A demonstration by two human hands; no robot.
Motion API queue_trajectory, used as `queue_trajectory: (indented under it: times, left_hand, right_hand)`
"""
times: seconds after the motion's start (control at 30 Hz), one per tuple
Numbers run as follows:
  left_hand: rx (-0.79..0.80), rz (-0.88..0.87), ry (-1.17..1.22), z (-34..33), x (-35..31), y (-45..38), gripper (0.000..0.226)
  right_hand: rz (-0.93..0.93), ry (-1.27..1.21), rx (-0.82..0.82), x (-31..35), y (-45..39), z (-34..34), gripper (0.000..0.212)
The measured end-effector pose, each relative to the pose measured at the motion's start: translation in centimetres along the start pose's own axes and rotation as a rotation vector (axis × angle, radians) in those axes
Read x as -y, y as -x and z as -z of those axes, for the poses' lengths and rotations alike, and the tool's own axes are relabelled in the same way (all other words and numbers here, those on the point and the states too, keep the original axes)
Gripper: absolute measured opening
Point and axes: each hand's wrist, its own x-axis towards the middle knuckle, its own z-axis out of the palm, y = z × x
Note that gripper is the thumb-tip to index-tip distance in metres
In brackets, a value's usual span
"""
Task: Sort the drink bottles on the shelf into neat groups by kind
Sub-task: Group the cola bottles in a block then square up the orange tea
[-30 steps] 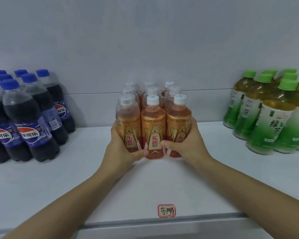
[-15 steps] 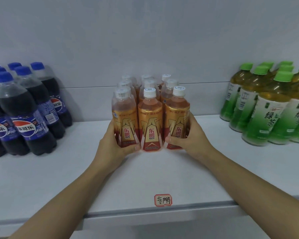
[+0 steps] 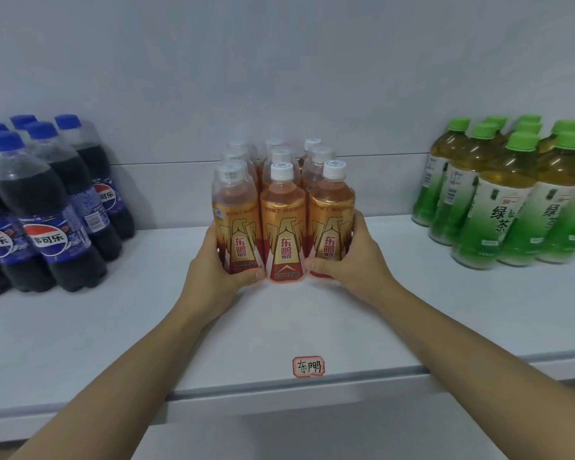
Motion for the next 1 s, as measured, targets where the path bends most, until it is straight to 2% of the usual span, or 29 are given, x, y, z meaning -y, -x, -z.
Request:
queue_trajectory:
  times: [0.13,0.2,0.47,0.57,0.63,0.7,0.77,0.83,1.0]
  left_hand:
    - [0.003,-0.007,-0.030,-0.2,-0.5,0.2,0.096]
    - [0.004,-0.019,-0.053,-0.2,-0.6,0.2,0.097]
    - [0.022,-0.039,-0.017,-0.5,-0.3,0.1,0.098]
    - [0.051,-0.047,0.072,-0.6,-0.9,0.3,0.089]
    - [0.086,-0.013,0.250,-0.4,-1.4,0.6,0.077]
    - [0.075,0.101,0.398,-0.2,-2.3,0.6,0.070]
    - [-0.009,0.216,0.511,0.2,-2.9,-0.7,0.064]
    - [-0.080,0.326,0.561,0.8,-3.1,-2.9,0.072]
    - [0.081,0.387,0.848,0.0,-2.8,-6.1,0.078]
  right_hand:
    - [-0.043,-0.038,-0.021,0.6,0.3,-1.1,0.119]
    - [-0.043,-0.016,-0.065,0.8,0.3,-1.5,0.121]
    - [-0.043,0.016,-0.122,0.3,0.0,-1.7,0.106]
    - [-0.039,-0.020,-0.096,0.2,0.0,-1.3,0.102]
    - [-0.024,-0.127,-0.056,0.4,0.0,-0.7,0.098]
    - [-0.038,-0.291,-0.080,1.0,-0.3,0.0,0.089]
    - [-0.108,-0.425,-0.094,1.7,-1.9,0.7,0.078]
    - [-0.190,-0.523,-0.022,2.0,-4.1,1.1,0.067]
    - [-0.352,-0.897,0.179,0.9,-7.6,0.3,0.079]
